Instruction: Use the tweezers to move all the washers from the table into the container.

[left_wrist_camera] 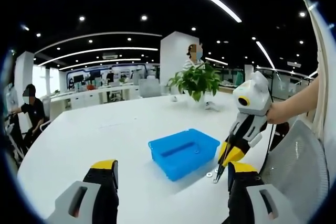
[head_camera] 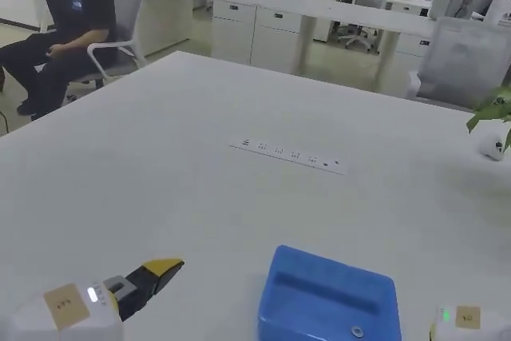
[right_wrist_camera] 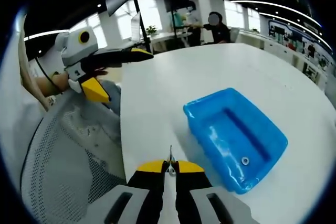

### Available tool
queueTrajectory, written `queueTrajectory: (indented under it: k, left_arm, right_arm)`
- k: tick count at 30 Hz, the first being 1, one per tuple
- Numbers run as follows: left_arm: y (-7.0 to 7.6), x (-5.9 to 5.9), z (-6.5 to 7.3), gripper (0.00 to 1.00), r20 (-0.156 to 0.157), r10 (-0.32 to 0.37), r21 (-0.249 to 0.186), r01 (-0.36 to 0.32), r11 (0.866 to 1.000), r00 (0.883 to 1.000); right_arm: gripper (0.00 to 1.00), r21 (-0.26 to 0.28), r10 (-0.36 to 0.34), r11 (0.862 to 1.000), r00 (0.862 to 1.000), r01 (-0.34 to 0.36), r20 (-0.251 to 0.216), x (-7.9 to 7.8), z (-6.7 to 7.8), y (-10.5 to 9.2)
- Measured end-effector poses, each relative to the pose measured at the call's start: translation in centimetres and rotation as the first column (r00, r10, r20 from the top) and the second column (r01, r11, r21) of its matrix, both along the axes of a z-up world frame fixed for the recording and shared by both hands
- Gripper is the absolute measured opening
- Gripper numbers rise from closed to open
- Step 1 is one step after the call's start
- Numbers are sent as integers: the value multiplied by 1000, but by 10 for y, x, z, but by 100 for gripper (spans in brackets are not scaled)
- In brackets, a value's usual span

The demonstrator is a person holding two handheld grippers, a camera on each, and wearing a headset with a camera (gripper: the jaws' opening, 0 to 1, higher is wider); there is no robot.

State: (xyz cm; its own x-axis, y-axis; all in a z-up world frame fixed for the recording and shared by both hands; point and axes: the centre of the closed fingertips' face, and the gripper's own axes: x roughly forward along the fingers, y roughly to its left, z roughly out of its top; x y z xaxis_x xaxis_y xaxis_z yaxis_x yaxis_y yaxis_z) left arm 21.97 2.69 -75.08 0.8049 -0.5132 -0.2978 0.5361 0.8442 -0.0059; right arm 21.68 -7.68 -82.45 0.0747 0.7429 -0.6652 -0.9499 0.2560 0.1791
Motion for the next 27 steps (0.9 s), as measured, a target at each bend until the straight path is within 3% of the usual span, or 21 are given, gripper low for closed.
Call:
queueTrajectory:
  k: [13,20,27]
  left_arm:
    - [1,1,0,87,3,1,5,-1,1000,1000]
    - [3,1,1,87,6,10,3,-10,1000,1000]
    - [3,1,0,87,8,9,10,-9,1000,1000]
  right_arm:
    - [3,-49,59,997,998,-57,31,-5,-6,3]
    - [3,-96,144,987,982,-133,124,-11,-6,8]
    - [3,-86,123,990,985,-112,123,-9,-6,9]
